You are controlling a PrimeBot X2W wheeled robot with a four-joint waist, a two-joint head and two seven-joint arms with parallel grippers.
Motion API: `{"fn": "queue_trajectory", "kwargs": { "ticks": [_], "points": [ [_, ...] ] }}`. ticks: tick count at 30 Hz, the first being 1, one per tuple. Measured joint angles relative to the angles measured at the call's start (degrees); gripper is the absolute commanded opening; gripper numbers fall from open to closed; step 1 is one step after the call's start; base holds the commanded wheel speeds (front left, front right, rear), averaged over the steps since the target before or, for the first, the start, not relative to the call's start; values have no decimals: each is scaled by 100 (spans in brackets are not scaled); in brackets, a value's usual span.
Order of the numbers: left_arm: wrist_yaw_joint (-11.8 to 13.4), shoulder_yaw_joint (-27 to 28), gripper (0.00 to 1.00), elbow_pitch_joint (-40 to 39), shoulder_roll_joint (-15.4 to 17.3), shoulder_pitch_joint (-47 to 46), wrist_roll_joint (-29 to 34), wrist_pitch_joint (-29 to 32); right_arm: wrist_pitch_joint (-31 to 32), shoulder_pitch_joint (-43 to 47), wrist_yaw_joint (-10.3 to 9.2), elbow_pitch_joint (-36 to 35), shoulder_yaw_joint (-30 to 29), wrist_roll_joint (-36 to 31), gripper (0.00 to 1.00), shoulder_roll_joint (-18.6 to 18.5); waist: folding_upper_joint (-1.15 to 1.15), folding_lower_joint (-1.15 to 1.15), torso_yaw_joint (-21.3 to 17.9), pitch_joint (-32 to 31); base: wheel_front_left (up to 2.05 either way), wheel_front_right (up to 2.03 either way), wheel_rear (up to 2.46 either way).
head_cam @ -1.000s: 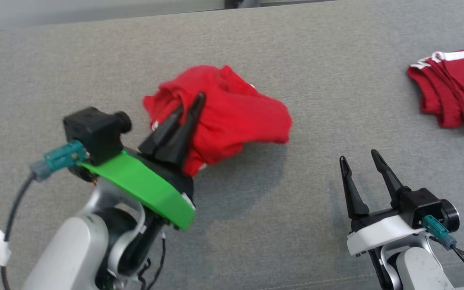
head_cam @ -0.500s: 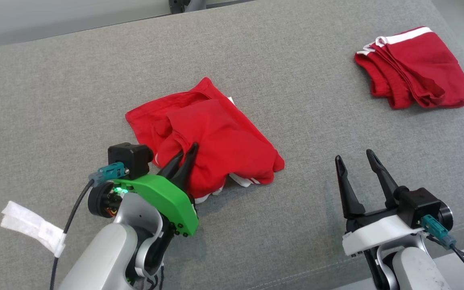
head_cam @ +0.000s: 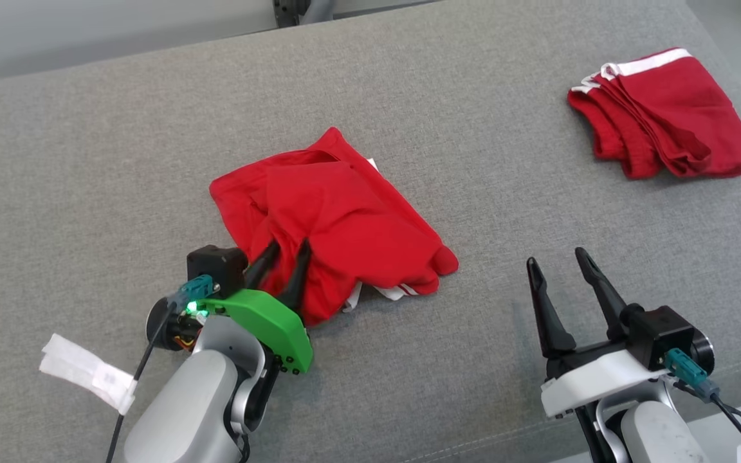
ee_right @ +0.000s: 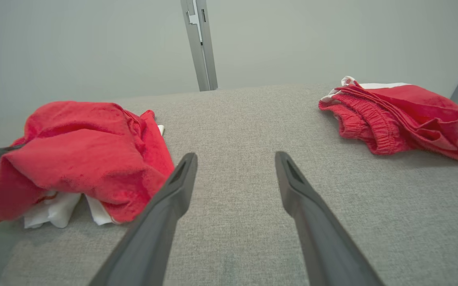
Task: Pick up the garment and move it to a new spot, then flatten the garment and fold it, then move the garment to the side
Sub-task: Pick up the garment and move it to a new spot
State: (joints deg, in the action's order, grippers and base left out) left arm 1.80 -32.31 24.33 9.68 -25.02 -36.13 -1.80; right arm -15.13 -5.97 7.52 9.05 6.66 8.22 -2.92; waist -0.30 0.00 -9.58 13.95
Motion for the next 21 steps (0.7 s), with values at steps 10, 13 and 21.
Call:
{"fn": "queue_trajectory", "kwargs": {
  "ticks": [10,13,21],
  "points": [
    [523,-37,100,-1056,460,754,545,-850,0,415,0,-71,-146,-71,100,3,0,0,173,-562,0,0,0],
    [894,302,100,-1514,840,1423,619,-1110,0,515,0,-242,-264,-147,100,3,0,0,275,-806,0,0,0],
    [1062,976,100,-1868,1112,2680,491,-1300,0,792,0,-355,-642,-331,100,3,0,0,548,-1163,0,0,0]
  ]
}}
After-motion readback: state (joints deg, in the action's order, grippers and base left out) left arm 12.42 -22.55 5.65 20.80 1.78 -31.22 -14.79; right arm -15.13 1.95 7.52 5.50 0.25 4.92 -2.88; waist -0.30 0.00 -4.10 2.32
